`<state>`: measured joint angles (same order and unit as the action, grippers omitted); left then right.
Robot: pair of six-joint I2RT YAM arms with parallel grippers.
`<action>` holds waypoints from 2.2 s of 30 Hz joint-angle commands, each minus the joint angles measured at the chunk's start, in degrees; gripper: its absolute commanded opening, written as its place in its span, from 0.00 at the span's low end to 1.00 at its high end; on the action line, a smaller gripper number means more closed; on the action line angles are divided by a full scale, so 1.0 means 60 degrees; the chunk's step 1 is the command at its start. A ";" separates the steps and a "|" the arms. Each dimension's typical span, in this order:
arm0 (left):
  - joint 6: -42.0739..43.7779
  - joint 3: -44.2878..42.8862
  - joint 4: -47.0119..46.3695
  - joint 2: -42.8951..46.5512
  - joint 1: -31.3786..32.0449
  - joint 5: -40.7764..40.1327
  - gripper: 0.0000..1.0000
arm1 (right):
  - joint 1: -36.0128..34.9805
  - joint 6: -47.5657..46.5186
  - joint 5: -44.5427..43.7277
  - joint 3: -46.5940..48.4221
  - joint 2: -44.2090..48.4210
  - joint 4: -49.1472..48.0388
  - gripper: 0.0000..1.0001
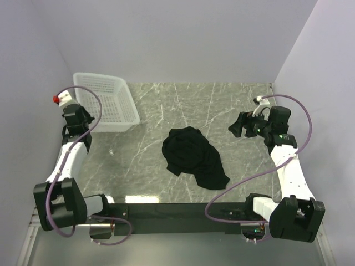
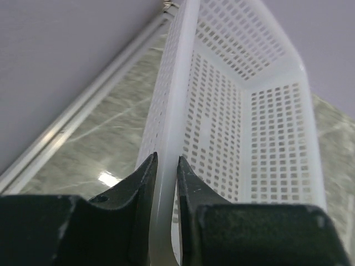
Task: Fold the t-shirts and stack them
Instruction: Pick up the bin at the center of the board, then place the bin at the corner of the board, then flatten out the T-shirt at the center of the board.
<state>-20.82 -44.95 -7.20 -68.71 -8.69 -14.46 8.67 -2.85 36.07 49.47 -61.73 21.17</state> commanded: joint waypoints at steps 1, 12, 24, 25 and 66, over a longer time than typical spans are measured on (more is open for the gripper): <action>0.0114 0.0298 -0.0571 -0.0442 -0.0644 0.0270 0.00 | 0.0079 -0.0242 0.0213 0.0089 -0.0081 -0.0364 0.88; 0.0818 -0.0681 -0.0090 -0.2625 -0.1773 0.0270 0.01 | 0.0079 -0.0916 0.0184 0.0002 -0.0419 -0.0217 0.88; 0.0482 -0.1854 0.1171 -0.2906 -0.2185 0.0520 0.59 | -0.0096 -0.3559 0.1340 0.0689 -0.1399 0.1230 0.87; 0.0453 -0.1898 0.1171 -0.2600 -0.2185 0.0636 0.64 | -0.0155 -0.4003 0.1501 0.0777 -0.1487 0.1697 0.87; -0.2111 0.1120 0.0629 0.2751 -0.0281 0.7771 0.95 | -0.7334 -0.3919 -0.1472 0.2081 -0.3834 0.0894 0.00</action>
<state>-32.86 -37.60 -0.30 -52.03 -10.98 30.85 -35.33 -28.29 26.72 58.65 -88.95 26.24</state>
